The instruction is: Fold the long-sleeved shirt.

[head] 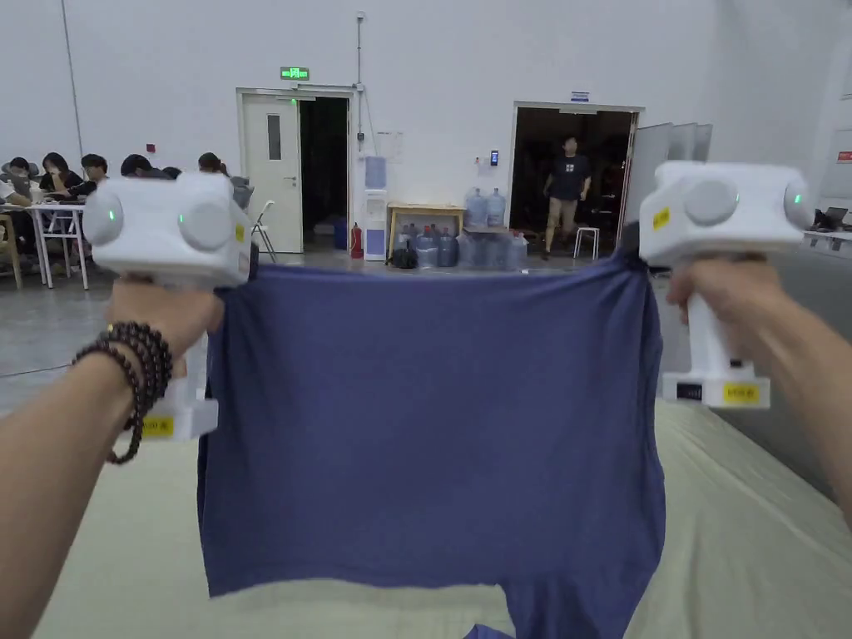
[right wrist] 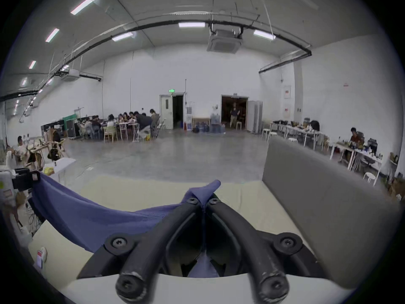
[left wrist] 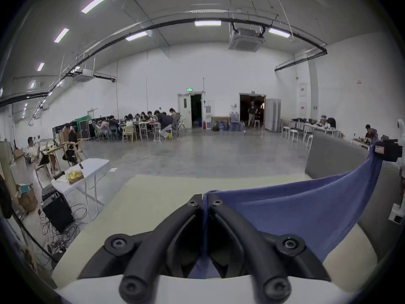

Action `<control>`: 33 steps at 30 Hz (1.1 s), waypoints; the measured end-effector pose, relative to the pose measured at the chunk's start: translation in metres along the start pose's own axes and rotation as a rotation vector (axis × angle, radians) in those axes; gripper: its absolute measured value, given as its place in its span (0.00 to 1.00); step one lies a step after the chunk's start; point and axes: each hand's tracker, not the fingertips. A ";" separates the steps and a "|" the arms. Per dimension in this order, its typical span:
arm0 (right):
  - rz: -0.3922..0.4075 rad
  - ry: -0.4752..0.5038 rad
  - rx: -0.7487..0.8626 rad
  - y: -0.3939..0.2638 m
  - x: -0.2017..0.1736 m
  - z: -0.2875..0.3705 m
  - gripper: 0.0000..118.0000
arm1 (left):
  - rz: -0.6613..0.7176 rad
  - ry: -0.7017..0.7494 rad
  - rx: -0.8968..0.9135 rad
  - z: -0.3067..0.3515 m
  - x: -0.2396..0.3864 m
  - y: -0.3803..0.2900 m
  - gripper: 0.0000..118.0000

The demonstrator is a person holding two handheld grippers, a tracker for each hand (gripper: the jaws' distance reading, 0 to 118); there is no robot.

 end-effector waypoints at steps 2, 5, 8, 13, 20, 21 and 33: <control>-0.009 0.004 -0.042 -0.031 0.001 -0.010 0.00 | 0.007 -0.007 -0.075 -0.010 0.000 -0.028 0.00; -0.014 0.011 -0.063 -0.058 0.001 -0.010 0.00 | 0.026 -0.013 -0.091 -0.013 -0.005 -0.056 0.00; -0.011 0.031 -0.079 -0.073 0.003 0.002 0.00 | 0.028 -0.022 -0.111 -0.004 -0.010 -0.077 0.00; -0.006 0.054 -0.082 -0.100 0.004 0.045 0.00 | 0.030 -0.062 -0.129 0.030 -0.020 -0.111 0.00; 0.055 0.095 -0.083 -0.180 0.015 0.126 0.00 | -0.018 -0.116 -0.130 0.104 -0.025 -0.179 0.00; 0.047 0.102 -0.094 -0.192 0.018 0.135 0.00 | -0.035 -0.119 -0.132 0.114 -0.025 -0.188 0.00; 0.167 0.216 -0.613 -0.423 0.042 0.215 0.00 | -0.104 -0.183 -0.564 0.210 -0.022 -0.391 0.00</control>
